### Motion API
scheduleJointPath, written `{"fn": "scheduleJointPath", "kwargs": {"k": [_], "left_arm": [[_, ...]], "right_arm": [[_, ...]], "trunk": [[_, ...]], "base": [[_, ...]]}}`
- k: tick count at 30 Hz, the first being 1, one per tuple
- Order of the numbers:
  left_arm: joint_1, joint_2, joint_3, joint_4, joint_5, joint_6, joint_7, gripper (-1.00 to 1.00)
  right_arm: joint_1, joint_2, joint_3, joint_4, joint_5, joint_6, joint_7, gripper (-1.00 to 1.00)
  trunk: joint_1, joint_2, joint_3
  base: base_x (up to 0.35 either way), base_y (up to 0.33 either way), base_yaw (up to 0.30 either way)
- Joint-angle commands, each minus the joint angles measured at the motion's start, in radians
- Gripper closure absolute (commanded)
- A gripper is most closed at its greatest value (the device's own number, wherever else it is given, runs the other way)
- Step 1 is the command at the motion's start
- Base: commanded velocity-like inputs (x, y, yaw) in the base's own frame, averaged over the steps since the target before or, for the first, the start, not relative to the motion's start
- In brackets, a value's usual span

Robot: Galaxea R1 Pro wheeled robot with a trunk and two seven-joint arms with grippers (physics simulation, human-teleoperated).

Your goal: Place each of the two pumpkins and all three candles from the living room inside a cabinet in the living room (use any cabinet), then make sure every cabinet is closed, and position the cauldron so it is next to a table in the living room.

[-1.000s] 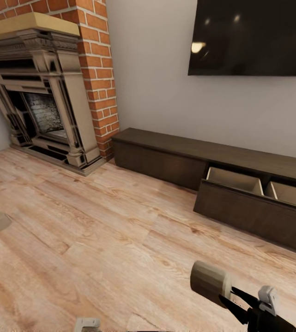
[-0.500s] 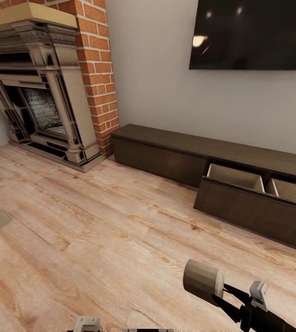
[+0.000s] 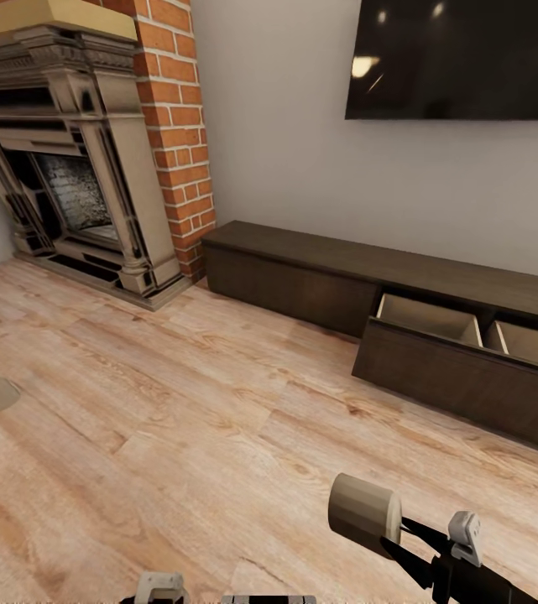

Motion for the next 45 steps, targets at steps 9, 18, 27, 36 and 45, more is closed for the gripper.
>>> {"fn": "scheduleJointPath", "kwargs": {"k": [9, 18, 27, 36, 45], "left_arm": [[-0.001, 0.003, -0.039, 0.002, 0.002, -0.007, -0.002, -1.0], [-0.001, 0.002, -0.041, 0.002, 0.003, -0.008, -0.003, -1.0], [-0.001, 0.004, -0.041, 0.001, 0.004, -0.009, -0.006, -1.0], [-0.001, 0.005, -0.041, 0.001, 0.005, -0.01, -0.012, -1.0], [-0.001, 0.005, -0.039, 0.001, 0.009, -0.011, -0.012, -1.0]], "right_arm": [[0.0, 0.0, 0.0, 0.0, -0.011, 0.015, 0.008, 1.0], [0.0, 0.001, 0.0, 0.0, -0.011, 0.015, 0.008, 1.0], [0.0, 0.001, 0.0, 0.0, -0.011, 0.015, 0.007, 1.0], [0.0, 0.002, 0.0, 0.0, -0.011, 0.015, 0.007, 1.0], [0.0, 0.002, 0.023, 0.0, -0.009, 0.015, 0.002, 1.0]], "trunk": [[0.0, 0.0, -0.001], [0.0, 0.0, -0.001], [0.0, 0.0, -0.001], [0.001, -0.001, -0.012], [0.001, -0.001, -0.012]], "base": [[0.0, 0.0, 0.0], [0.0, -0.023, 0.0], [0.0, -0.002, 0.0], [0.0, 0.0, 0.0], [0.0, 0.0, 0.0]]}}
